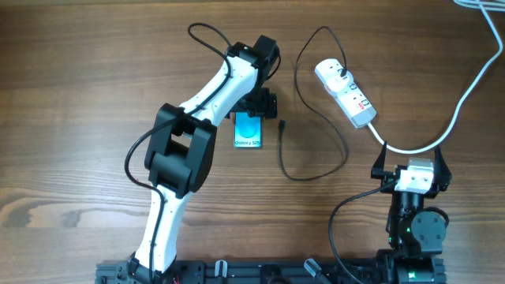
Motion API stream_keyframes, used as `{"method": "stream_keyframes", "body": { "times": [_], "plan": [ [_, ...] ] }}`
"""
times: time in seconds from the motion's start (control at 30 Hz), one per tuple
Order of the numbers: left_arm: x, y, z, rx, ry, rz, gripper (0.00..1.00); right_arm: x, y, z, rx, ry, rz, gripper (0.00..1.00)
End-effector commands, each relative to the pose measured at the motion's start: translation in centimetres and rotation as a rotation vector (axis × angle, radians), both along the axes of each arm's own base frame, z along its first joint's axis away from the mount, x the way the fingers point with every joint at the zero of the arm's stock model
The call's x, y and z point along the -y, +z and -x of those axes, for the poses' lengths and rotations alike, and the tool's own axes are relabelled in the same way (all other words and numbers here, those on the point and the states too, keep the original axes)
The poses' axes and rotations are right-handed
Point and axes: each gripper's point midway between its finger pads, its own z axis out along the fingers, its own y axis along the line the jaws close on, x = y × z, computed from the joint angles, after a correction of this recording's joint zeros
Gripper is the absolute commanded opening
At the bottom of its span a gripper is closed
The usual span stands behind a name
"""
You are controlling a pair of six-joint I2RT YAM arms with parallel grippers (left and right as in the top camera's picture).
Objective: Plug charger to phone and switch on socket
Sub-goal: 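Close the left gripper on the phone's top edge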
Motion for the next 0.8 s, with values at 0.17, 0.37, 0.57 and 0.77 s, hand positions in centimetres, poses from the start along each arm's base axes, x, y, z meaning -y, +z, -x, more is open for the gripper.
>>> {"method": "stream_keyframes", "body": {
  "times": [0.17, 0.37, 0.57, 0.77],
  "plan": [
    [0.73, -0.29, 0.29, -0.025, -0.062, 0.032, 1.00, 0.27, 0.01, 0.05, 0.000, -0.014, 0.008, 1.00],
    [0.72, -0.35, 0.29, -0.025, -0.024, 0.030, 1.00, 0.27, 0.01, 0.05, 0.000, -0.014, 0.008, 1.00],
    [0.62, -0.36, 0.05, -0.015, -0.012, 0.027, 1.00, 0.27, 0.02, 0.05, 0.001, -0.014, 0.008, 1.00],
    [0.61, -0.37, 0.07, -0.016, -0.013, 0.027, 1.00, 0.27, 0.01, 0.05, 0.000, -0.014, 0.008, 1.00]
  ]
}}
